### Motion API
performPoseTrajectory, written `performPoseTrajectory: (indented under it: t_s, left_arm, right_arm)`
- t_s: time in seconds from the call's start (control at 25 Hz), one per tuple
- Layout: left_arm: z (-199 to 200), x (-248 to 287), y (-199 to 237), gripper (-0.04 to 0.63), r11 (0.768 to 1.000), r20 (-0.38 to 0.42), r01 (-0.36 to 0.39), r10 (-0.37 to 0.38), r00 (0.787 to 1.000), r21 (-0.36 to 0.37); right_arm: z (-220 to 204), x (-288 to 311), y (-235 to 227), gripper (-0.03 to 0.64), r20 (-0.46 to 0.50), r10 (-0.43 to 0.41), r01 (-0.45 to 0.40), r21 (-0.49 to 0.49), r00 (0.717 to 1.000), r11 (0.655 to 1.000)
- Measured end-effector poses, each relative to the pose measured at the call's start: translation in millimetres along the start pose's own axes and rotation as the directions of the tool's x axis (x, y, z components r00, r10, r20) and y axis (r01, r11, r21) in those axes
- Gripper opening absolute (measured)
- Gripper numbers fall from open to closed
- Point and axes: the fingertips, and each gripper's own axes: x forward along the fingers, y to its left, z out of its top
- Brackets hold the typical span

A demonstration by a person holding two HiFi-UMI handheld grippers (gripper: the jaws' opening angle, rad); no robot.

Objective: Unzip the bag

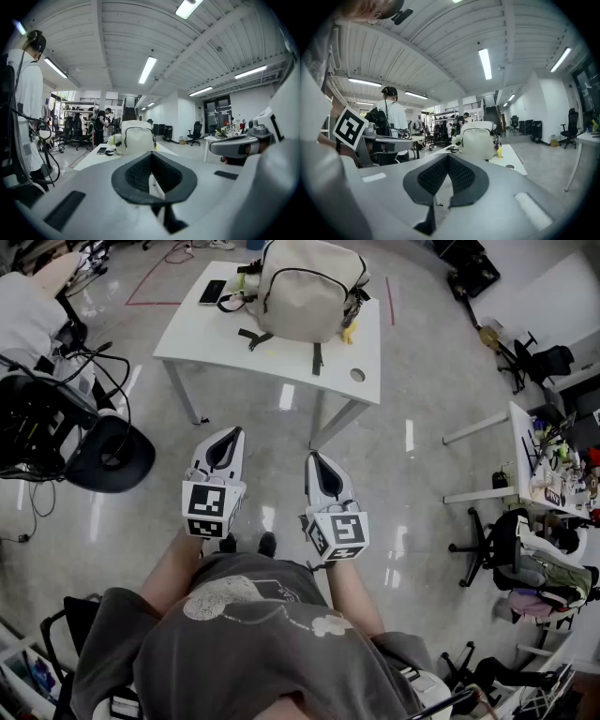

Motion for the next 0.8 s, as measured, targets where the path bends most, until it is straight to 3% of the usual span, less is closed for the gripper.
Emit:
performPoseTrajectory:
  t_s: [0.8]
  left_arm:
    - [1.5, 2.8, 10.3, 0.005, 0.998, 0.018, 0.047, -0.047, 0.999, -0.039]
  right_arm:
    - [-1.9, 7.3, -0.8, -0.002, 0.001, -0.067, 0.067, 0.017, 0.998, 0.998]
